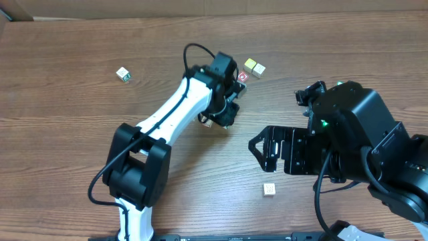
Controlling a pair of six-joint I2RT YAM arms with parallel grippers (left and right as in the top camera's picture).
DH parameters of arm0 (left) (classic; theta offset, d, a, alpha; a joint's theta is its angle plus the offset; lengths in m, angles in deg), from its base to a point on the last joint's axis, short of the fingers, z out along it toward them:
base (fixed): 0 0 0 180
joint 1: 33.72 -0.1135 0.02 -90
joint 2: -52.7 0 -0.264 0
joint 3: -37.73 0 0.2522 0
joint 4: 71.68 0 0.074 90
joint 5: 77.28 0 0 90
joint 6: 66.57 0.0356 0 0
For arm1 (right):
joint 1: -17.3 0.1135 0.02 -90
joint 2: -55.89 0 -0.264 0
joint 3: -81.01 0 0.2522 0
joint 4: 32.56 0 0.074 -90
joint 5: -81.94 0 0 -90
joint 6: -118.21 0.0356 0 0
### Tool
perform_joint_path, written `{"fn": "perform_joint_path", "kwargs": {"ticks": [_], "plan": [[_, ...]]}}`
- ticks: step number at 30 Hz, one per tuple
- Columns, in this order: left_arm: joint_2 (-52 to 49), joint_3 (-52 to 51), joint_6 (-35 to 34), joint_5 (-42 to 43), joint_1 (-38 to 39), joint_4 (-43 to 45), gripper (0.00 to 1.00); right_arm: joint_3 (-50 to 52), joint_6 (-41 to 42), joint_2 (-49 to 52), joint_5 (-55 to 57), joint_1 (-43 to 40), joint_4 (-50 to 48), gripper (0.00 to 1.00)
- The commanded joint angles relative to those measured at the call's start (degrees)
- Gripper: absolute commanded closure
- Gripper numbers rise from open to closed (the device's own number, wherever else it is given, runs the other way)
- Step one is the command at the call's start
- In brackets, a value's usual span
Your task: Flip 4 blocks
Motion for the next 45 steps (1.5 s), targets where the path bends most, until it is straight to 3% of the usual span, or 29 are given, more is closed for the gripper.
{"fn": "perform_joint_path", "kwargs": {"ticks": [1,7,15,21,27,36,45], "plan": [[0.3,5.9,-4.7,-0.2,-1.3,-4.8,0.93,-0.7,4.5,-0.3,5.4,0.2,-0.1,0.01],[7.0,5.3,-6.8,0.0,-2.7,-11.9,0.96,-0.7,6.8,-0.2,9.8,-2.5,-0.1,0.04],[20.3,-6.1,-12.6,0.0,-2.6,-9.5,0.95,5.4,4.3,0.9,10.6,-12.8,-0.1,0.03],[30.6,-25.0,-19.9,6.4,-1.4,-1.1,0.96,14.5,1.2,2.6,10.4,-22.1,-2.3,0.03],[33.3,-39.3,-28.0,8.9,6.1,9.3,0.96,19.2,-0.2,5.7,10.1,-25.5,-4.7,0.03],[32.9,-47.1,-42.9,7.7,18.7,25.1,0.96,19.7,-0.9,8.7,9.8,-25.7,-5.2,0.03],[27.3,-48.2,-54.6,3.9,23.1,33.4,0.96,19.7,-1.7,8.7,8.9,-25.7,-4.2,0.03]]}}
